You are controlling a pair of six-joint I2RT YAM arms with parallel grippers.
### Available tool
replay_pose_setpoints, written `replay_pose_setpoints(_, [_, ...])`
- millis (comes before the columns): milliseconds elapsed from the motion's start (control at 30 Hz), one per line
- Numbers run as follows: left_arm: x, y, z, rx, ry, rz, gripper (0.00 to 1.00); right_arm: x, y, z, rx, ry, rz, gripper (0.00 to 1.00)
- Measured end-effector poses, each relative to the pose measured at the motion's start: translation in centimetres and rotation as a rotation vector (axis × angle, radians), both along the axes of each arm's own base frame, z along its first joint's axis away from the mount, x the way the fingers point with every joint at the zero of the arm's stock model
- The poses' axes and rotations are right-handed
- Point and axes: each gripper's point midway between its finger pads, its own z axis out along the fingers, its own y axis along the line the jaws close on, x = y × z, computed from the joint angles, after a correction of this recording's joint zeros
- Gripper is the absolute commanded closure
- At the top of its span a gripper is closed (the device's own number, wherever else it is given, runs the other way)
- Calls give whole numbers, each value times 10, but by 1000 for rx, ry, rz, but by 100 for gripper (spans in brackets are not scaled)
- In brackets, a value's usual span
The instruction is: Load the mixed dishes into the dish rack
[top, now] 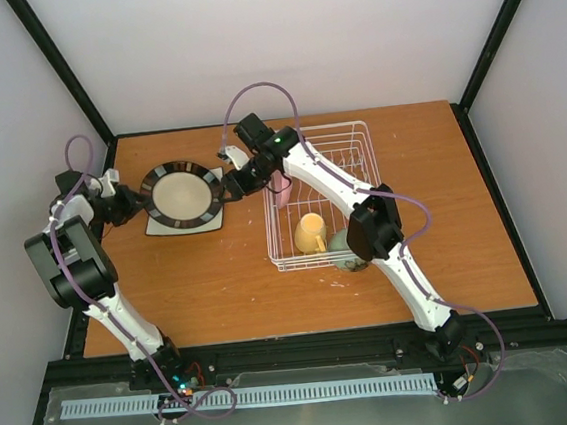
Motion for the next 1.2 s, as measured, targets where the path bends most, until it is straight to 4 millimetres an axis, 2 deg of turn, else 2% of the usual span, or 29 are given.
replay_pose_setpoints(233, [-1,-1,3,4,-8,-6,99,7,4,-10,-3,-4,-11,44])
replay_pose_setpoints(333, [2,-4,8,-24,-30,-15,99,10,6,-9,8,-16,-14,44])
replay_pose_setpoints(533, [14,-14,37,-120,-150,-52,99,22,5,-7,24,-48,-39,41])
replay_pose_setpoints(667, [18,-20,59,-169,-225,-80,99,32,-8,-6,20,-53,-81,40])
replay_pose_setpoints(767, [19,-24,74,-207,-274,-104,99,47,-20,8,39,-72,-121,40])
replay_pose_setpoints(967, [21,-30,94,-272,-334,-141,99,76,-45,55,131,-123,-203,39])
replay_pose_setpoints(1067, [20,-32,101,-298,-357,-154,99,84,-47,77,202,-132,-223,39])
replay_pose_setpoints(1200, [15,-38,112,-326,-378,-165,99,84,-41,93,264,-114,-217,39])
